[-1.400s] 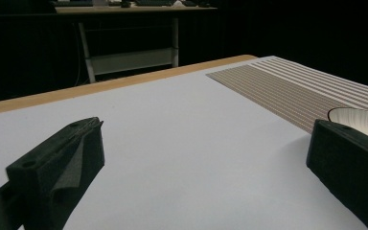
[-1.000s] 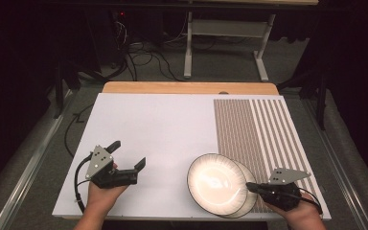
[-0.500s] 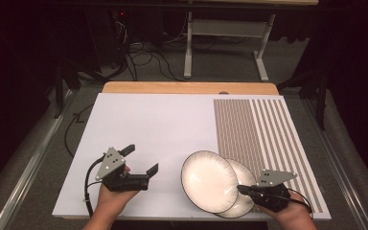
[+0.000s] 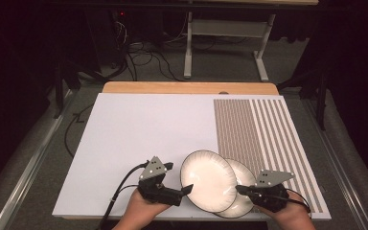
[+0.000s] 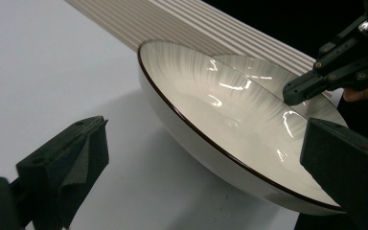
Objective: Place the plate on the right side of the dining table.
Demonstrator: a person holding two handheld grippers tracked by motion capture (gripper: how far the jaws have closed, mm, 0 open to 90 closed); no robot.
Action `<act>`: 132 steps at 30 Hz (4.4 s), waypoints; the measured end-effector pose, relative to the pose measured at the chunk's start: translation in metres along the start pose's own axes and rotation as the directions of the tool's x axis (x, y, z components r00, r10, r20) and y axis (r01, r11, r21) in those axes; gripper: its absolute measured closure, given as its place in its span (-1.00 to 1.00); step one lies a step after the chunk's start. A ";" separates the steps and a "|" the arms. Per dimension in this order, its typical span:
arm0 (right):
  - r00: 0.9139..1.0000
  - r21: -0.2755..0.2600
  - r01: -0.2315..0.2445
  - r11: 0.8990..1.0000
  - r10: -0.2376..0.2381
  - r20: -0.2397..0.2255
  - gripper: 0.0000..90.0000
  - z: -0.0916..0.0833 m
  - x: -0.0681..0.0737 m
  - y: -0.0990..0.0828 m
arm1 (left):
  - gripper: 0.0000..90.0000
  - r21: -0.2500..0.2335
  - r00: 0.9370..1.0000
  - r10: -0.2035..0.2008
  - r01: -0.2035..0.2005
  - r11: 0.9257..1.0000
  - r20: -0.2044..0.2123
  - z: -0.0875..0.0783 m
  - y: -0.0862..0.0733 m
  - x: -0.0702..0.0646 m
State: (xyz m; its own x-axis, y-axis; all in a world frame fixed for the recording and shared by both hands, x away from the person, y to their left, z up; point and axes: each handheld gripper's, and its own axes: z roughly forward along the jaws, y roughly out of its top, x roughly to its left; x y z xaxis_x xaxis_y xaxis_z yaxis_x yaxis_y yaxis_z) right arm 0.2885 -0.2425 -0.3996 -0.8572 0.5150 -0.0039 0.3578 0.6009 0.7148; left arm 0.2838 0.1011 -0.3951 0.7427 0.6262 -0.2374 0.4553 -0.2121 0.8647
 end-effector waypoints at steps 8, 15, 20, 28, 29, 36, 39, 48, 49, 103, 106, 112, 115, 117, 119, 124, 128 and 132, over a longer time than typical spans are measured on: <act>1.000 0.002 0.006 1.000 -0.006 0.002 1.00 0.000 0.001 0.000 | -0.71 0.108 0.993 -0.083 0.074 0.991 0.080 0.020 -0.004 -0.004; 1.000 0.000 0.005 1.000 -0.005 0.005 1.00 0.000 0.001 0.000 | -0.47 0.146 0.981 -0.160 0.144 0.979 0.109 0.027 -0.003 -0.003; 1.000 0.008 0.012 1.000 -0.012 0.011 1.00 0.000 0.001 0.000 | -0.31 0.160 0.975 -0.190 0.170 0.972 0.119 0.029 -0.003 -0.003; 1.000 0.003 0.017 1.000 -0.017 0.012 1.00 0.000 0.002 0.001 | -0.12 0.169 0.959 -0.259 0.238 0.956 0.113 0.029 -0.003 0.001; 1.000 0.003 0.017 1.000 -0.017 0.012 1.00 0.000 0.002 0.001 | -0.10 0.169 0.959 -0.259 0.238 0.956 0.113 0.029 -0.003 0.001; 1.000 -0.001 0.016 1.000 -0.016 0.011 1.00 -0.001 0.003 0.001 | -0.01 0.164 0.938 -0.321 0.299 0.940 0.133 0.028 -0.005 0.006; 1.000 -0.011 0.021 1.000 -0.020 0.017 1.00 -0.003 0.002 0.001 | 0.07 0.155 0.933 -0.336 0.315 0.936 0.133 0.027 -0.005 0.007; 1.000 -0.047 0.011 0.999 -0.009 0.027 1.00 -0.010 0.001 0.001 | 0.29 0.145 0.930 -0.350 0.333 0.932 0.115 0.026 -0.007 0.008; 0.999 -0.054 0.011 0.998 -0.010 0.031 1.00 -0.010 0.001 0.001 | 0.29 0.143 0.930 -0.351 0.334 0.931 0.111 0.026 -0.007 0.009; 0.958 -0.338 -0.135 0.931 0.210 0.197 -0.67 -0.061 -0.027 -0.013 | 0.71 -0.241 1.000 0.021 -0.017 0.970 0.014 -0.026 0.012 0.009; 0.953 -0.346 -0.131 0.929 0.214 0.213 -0.98 -0.062 -0.028 -0.013 | 0.71 -0.246 0.999 0.033 -0.028 0.969 0.018 -0.025 0.012 0.010; 0.943 -0.366 -0.124 0.922 0.224 0.246 -0.99 -0.062 -0.028 -0.012 | 0.70 -0.241 0.999 0.042 -0.038 0.970 0.013 -0.025 0.012 0.012; 0.945 -0.366 -0.119 0.923 0.219 0.245 -0.99 -0.061 -0.027 -0.012 | 0.70 -0.233 0.999 0.042 -0.039 0.972 0.010 -0.025 0.012 0.013; 0.946 -0.367 -0.118 0.923 0.217 0.240 -0.99 -0.061 -0.025 -0.010 | 0.69 -0.229 0.999 0.046 -0.043 0.973 0.010 -0.026 0.012 0.013; 0.947 -0.367 -0.118 0.923 0.216 0.239 -0.99 -0.060 -0.024 -0.008 | 0.69 -0.222 0.998 0.059 -0.056 0.974 0.008 -0.027 0.013 0.012; 0.950 -0.373 -0.110 0.921 0.207 0.233 -0.99 -0.058 -0.021 -0.003 | 0.69 -0.211 0.996 0.089 -0.087 0.974 0.000 -0.029 0.015 0.009; 0.954 -0.364 -0.105 0.925 0.197 0.225 -0.99 -0.055 -0.019 0.004 | 0.69 -0.204 0.995 0.095 -0.093 0.975 0.000 -0.030 0.015 0.010; 0.961 -0.360 -0.095 0.928 0.180 0.212 -0.99 -0.050 -0.015 0.014 | 0.69 -0.196 0.995 0.098 -0.096 0.976 0.002 -0.031 0.016 0.011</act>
State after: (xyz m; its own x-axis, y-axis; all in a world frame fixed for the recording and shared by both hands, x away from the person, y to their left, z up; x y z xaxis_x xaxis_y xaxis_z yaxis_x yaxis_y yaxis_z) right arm 0.2878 -0.2730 -0.3543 -0.6803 0.7325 -0.0232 0.2799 0.2889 0.9155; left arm 0.2837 0.1276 -0.3706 0.7849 0.6007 -0.1524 0.2770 -0.1201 0.9533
